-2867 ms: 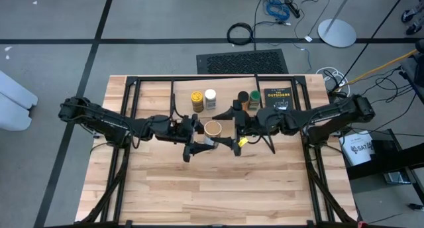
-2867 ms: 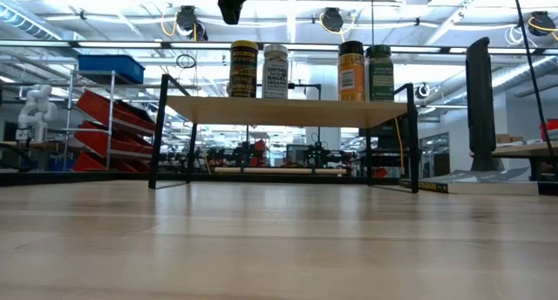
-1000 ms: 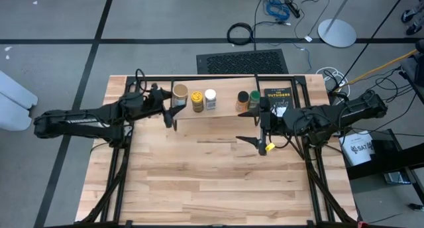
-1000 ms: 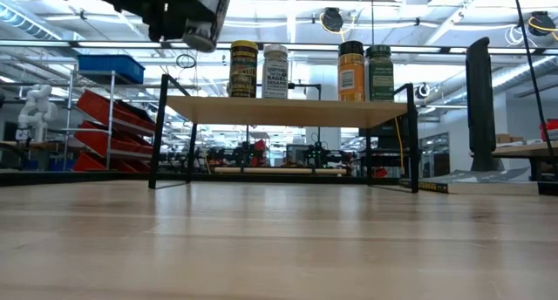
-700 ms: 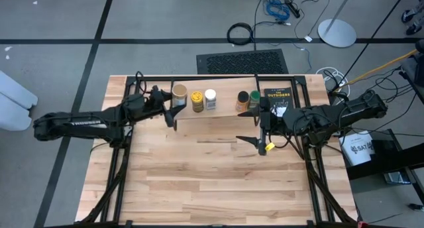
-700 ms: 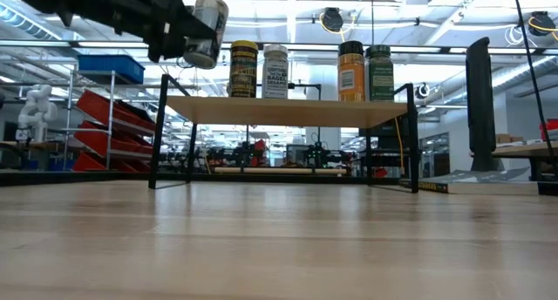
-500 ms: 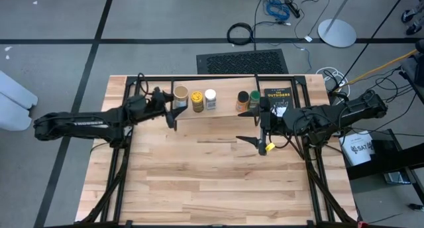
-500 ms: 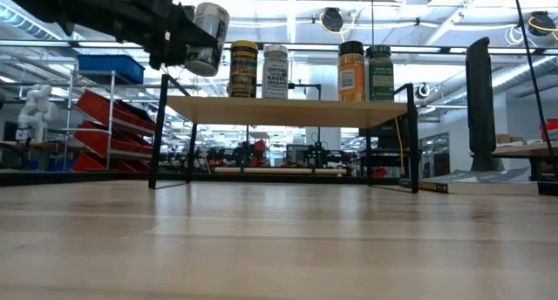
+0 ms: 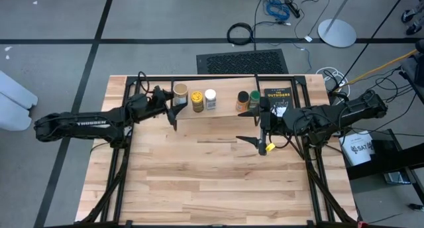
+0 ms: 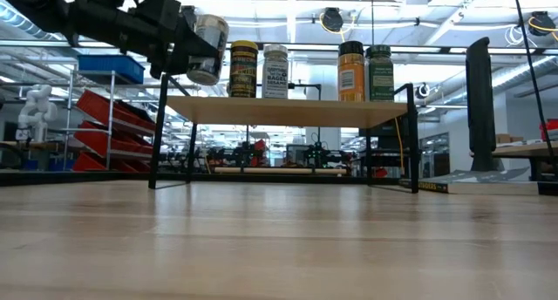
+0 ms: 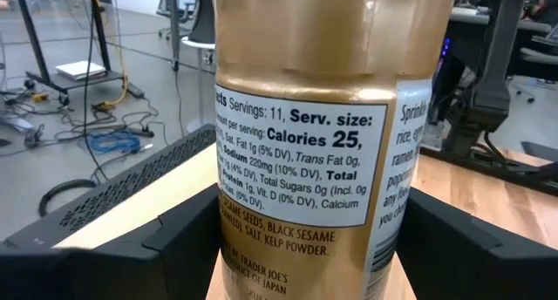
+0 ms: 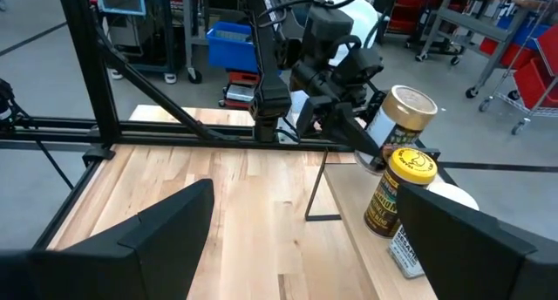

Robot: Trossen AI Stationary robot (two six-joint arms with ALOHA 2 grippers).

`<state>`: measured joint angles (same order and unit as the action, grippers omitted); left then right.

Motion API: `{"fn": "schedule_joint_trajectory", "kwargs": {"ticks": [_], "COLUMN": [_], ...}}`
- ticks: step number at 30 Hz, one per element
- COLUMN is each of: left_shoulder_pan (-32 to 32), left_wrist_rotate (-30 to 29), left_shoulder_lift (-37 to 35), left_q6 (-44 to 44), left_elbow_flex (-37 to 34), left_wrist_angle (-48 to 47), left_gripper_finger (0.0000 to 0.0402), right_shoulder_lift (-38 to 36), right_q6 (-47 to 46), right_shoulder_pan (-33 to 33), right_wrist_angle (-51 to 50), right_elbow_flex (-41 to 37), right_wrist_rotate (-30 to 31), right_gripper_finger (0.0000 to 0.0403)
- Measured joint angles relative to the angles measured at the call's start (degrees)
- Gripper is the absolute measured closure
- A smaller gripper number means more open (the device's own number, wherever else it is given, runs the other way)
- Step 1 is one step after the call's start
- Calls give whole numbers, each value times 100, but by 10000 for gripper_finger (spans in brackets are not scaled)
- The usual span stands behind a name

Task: Shelf spices
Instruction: Put the golden seasoning bottle on the shelf

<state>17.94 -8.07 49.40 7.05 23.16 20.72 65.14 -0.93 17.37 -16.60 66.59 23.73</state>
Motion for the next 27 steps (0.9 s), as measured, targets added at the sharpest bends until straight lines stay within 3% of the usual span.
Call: {"fn": "schedule_joint_trajectory", "kwargs": {"ticks": [13,27], "left_shoulder_pan": [6,6], "left_wrist_rotate": [229,209], "left_shoulder_lift": [879,923], "left_q6": [14,-44], "left_elbow_flex": [7,17], "left_wrist_angle": [625,601], "left_gripper_finger": [102,100], "right_shoulder_lift": [-1,-2], "right_q6": [-2,-7], "right_shoulder_pan": [-2,-2], "right_wrist_angle": [2,-2], "right_elbow_flex": [0,0], "right_wrist_rotate": [2,2], "right_gripper_finger": [55,55]}}
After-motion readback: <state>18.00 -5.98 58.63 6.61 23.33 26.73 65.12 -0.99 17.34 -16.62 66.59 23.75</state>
